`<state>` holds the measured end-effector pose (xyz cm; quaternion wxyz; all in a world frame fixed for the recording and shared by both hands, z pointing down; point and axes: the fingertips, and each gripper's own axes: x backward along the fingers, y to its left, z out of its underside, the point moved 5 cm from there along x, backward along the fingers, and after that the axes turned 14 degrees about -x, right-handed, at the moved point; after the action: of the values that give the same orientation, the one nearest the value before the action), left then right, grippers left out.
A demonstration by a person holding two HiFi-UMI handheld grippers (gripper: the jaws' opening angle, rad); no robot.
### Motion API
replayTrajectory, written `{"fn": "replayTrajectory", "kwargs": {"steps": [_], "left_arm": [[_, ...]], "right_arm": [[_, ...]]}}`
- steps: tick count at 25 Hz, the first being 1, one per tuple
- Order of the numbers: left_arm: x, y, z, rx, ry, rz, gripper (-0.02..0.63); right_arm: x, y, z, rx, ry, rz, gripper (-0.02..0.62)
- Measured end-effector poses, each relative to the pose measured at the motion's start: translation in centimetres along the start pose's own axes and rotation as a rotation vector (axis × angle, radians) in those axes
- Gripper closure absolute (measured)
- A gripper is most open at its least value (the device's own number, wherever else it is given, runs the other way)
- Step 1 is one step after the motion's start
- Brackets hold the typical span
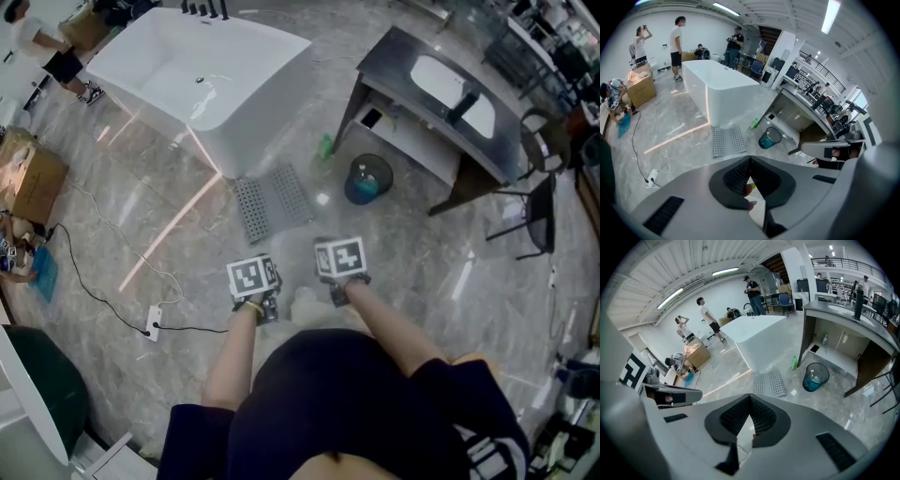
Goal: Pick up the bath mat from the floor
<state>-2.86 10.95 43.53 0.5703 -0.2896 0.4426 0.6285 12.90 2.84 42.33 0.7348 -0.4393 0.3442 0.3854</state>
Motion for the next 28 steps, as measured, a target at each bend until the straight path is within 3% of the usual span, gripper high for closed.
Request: {"fn": "replayTrajectory", "kwargs": {"steps": [10, 28], "left_arm": [[-2.2, 0.2, -1.6, 0.026, 0.022, -0.011, 0.606], [-8.2, 5.0, -6.2, 0.023, 0.091, 0.016, 0.606]], "right_arm": [[-1.7, -2.8, -2.4, -0.051, 0.019, -0.001, 0.584], [-8.7, -1.6, -6.7, -0.064, 0.082, 0.026, 0.583]]}}
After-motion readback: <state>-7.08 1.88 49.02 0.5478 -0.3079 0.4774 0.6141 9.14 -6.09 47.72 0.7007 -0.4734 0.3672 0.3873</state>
